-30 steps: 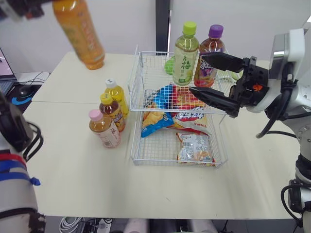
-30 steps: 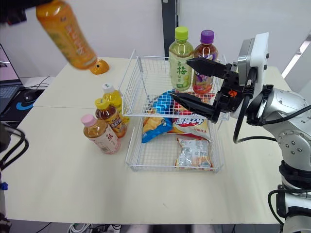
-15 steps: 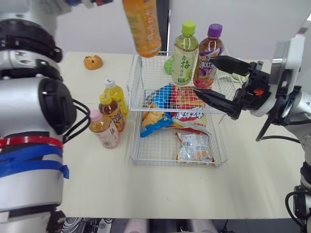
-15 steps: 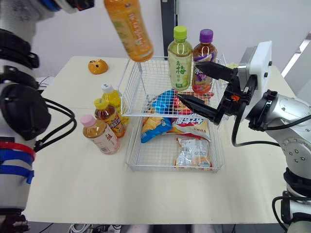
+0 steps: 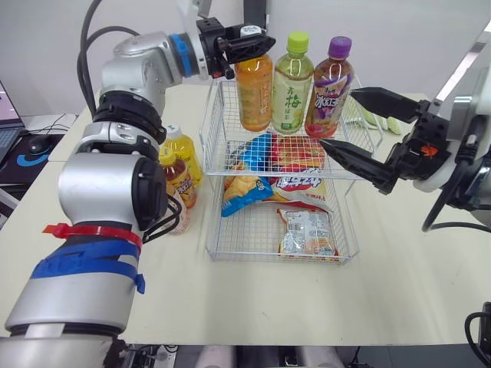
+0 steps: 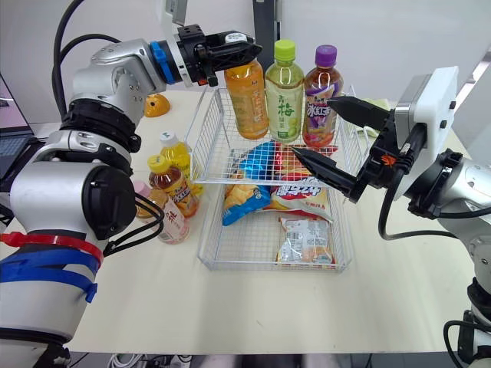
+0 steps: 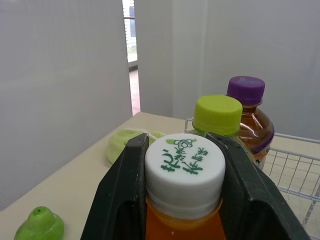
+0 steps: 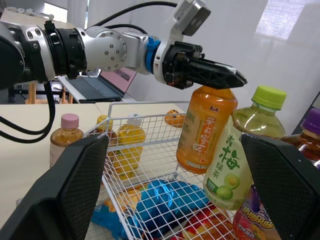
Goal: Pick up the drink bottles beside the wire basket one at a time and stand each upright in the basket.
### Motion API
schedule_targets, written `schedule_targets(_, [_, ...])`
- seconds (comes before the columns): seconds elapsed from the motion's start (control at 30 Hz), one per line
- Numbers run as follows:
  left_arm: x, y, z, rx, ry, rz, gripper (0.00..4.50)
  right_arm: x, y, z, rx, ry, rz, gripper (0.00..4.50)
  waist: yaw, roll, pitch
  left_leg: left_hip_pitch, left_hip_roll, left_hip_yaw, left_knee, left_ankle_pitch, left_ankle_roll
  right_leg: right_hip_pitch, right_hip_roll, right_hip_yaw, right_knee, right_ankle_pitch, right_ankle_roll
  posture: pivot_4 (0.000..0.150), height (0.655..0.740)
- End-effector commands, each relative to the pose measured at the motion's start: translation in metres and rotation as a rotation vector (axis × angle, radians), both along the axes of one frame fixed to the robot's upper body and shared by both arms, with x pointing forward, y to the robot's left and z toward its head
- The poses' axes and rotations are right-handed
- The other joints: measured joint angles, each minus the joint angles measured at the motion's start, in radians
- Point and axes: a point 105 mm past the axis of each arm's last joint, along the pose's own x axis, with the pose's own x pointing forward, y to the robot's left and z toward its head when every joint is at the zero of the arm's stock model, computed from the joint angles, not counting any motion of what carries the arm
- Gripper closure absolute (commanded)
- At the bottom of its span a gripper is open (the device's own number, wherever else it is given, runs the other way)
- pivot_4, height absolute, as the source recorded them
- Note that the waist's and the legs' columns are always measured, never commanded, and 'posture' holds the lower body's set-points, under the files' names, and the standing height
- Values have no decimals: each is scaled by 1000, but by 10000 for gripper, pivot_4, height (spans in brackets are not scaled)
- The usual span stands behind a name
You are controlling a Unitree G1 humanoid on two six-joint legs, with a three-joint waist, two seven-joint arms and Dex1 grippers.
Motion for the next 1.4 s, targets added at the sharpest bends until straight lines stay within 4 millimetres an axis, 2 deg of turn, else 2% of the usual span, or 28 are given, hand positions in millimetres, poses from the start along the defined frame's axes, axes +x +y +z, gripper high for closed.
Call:
schedule_targets(0.03, [-4, -4, 15, -23, -75, -7, 31322, -9, -2, 8, 3, -43, -14, 0, 0, 0, 0, 0, 0, 0, 0, 0, 0, 0, 0, 0, 0, 0, 0, 1500, 7400])
schedule_targets(0.07, [-5, -5, 14, -21, -73, -13, 31322, -10, -2, 8, 3, -42, -15, 0, 0, 0, 0, 0, 0, 0, 0, 0, 0, 0, 0, 0, 0, 0, 0, 1500, 7400])
schedule_targets(0.13, [-5, -6, 12, -22, -59, -29, 23792, -11, -3, 8, 2, -39, -18, 0, 0, 0, 0, 0, 0, 0, 1, 0, 0, 0, 0, 0, 0, 0, 0, 1500, 7400])
schedule_targets(0.3, [-7, -4, 15, -21, -64, -33, 8674, -12, -3, 9, 1, -33, -20, 0, 0, 0, 0, 0, 0, 0, 3, 0, 0, 0, 0, 0, 2, 0, 0, 1500, 7400])
schedule_targets(0.4, [-10, 7, 23, -31, -89, -23, 475, -12, -3, 9, 4, -29, -8, 0, 0, 0, 0, 0, 0, 0, 3, 0, 0, 0, 0, 0, 4, 0, 0, 1500, 7400])
schedule_targets(0.53, [-13, 33, 35, -68, -118, 28, 475, -12, 0, 8, 2, -23, 20, 0, -5, 0, 0, 0, 0, 1, 4, 0, 0, -1, 0, 1, 6, 0, 0, 1500, 7400])
schedule_targets(0.67, [-19, 94, 44, -155, -140, 164, 475, -9, 5, 6, -3, -10, 75, 0, -8, 0, 0, 0, 0, 1, 4, 0, 0, -3, 0, 1, 8, 0, 0, 1500, 7400])
schedule_targets(0.73, [-21, 126, 41, -178, -162, 279, 475, -7, 7, 6, 1, -6, 110, 0, -10, 0, 0, 0, 0, 2, 4, 0, 0, -5, 0, 3, 10, 0, 0, 1500, 7400])
schedule_targets(0.8, [-27, 163, 29, -197, -168, 412, 475, -5, 12, 6, 0, 3, 163, 0, -10, 1, 0, 0, 0, 3, 5, 0, 0, -6, 0, 3, 13, 0, 0, 1500, 7400])
schedule_targets(0.9, [-48, 222, -2, -217, -169, 626, 475, -3, 22, 4, -10, 14, 267, 0, -17, 1, -1, 0, 1, 3, 5, 0, 0, -7, 0, 4, 14, 0, 0, 1500, 7400])
schedule_targets(0.97, [-64, 242, -25, -206, -151, 713, 475, -4, 29, 2, -24, 21, 339, 0, -18, 0, -1, 0, 1, 3, 5, 0, 0, -7, 0, 4, 14, 0, 0, 1500, 7400])
schedule_targets(1.1, [-101, 273, -86, -160, -68, 899, 475, -11, 44, -6, -60, 39, 498, 0, -8, -1, -1, -2, 1, 2, 6, 0, 0, -8, 0, 3, 13, 0, 0, 1500, 7400])
schedule_targets(1.17, [-126, 278, -114, -148, -21, 961, 475, -16, 50, -10, -76, 50, 571, 0, -2, -1, -2, -2, 1, 2, 6, 0, 0, -8, -1, 3, 12, 0, 0, 1500, 7400])
schedule_targets(1.27, [-177, 259, -144, -146, 36, 968, 475, -25, 57, -18, -80, 98, 686, 0, 0, -2, -2, -1, 1, 2, 6, 0, 0, -5, -1, 3, 11, 0, 0, 1500, 7400])
schedule_targets(1.4, [-223, 229, -156, -155, 114, 919, 475, -30, 63, -28, -90, 142, 764, 0, 13, -2, -2, 6, 1, -1, 5, -3, 4, 6, -1, 0, 6, 0, 0, 1500, 7400])
